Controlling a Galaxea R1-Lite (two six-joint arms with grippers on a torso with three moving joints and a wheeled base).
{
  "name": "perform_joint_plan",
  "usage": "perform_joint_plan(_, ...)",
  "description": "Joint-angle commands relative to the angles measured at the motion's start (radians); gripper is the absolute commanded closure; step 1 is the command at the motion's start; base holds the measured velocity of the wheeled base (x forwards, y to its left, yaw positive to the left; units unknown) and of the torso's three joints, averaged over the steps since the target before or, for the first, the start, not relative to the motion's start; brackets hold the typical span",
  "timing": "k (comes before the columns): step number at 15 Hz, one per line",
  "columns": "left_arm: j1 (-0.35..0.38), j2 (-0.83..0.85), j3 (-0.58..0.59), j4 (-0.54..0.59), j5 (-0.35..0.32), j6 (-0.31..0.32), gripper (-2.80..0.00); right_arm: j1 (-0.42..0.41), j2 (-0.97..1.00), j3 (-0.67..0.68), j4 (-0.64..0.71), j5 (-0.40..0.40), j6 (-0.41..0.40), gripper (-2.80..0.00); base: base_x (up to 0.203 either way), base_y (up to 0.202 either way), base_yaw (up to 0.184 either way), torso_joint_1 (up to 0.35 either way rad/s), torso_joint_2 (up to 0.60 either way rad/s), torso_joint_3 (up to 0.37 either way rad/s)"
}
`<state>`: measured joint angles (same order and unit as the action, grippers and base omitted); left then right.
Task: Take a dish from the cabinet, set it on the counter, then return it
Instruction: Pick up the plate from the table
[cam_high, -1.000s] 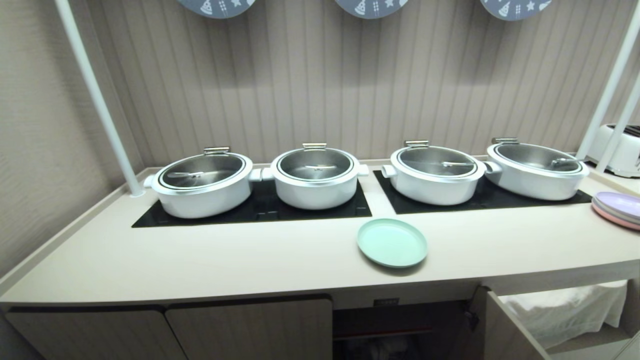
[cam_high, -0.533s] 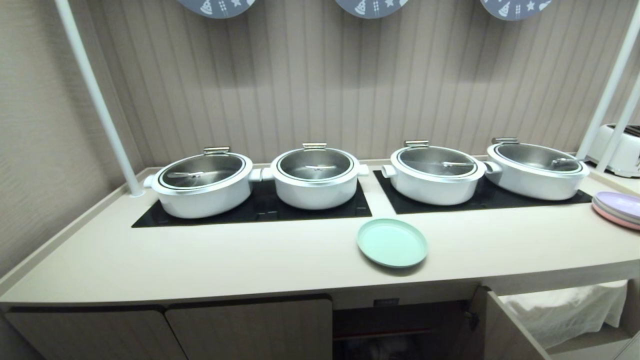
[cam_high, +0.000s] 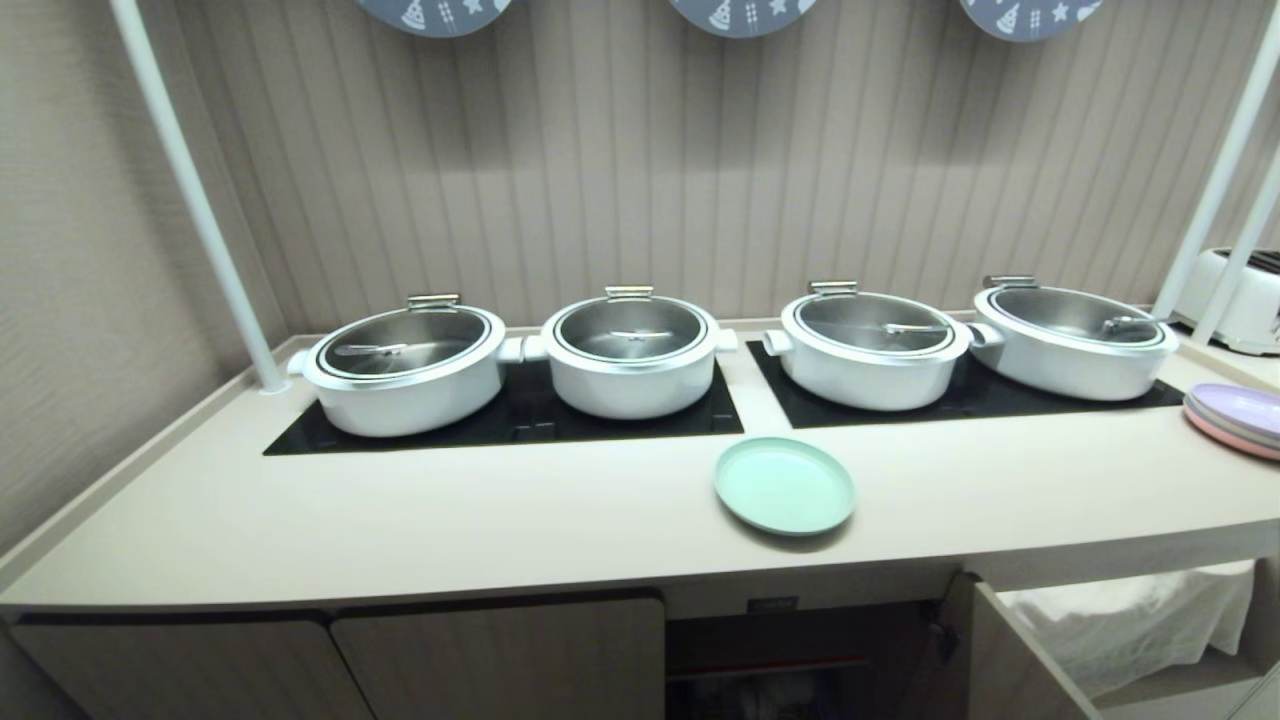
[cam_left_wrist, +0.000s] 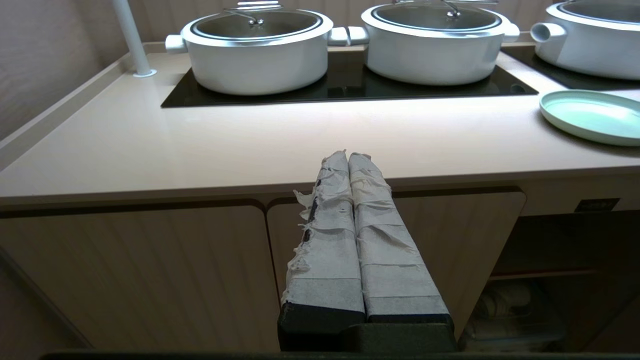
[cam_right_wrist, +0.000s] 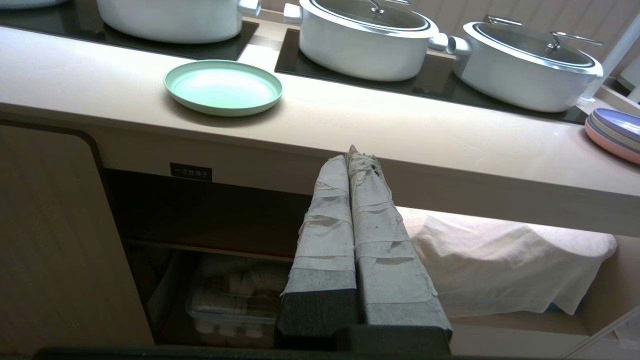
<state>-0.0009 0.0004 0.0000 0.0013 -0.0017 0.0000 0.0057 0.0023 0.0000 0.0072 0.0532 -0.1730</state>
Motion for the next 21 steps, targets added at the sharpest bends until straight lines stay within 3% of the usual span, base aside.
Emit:
perform_joint_plan(1, 0.001, 0.0, 0.0, 0.0, 0.0, 0.0, 0.0, 0.0, -0.002, -0.001, -0.001, 0.0, 0.0, 0.0, 0.0, 0.0, 0.0, 0.0, 0.0, 0.0)
perform_joint_plan(21, 0.001, 0.0, 0.0, 0.0, 0.0, 0.0, 0.0, -0.001, -0.002, 0.0, -0.001, 0.008, -0.029, 0.0, 0.0, 0.0, 0.0, 0.0, 0.0, 0.0)
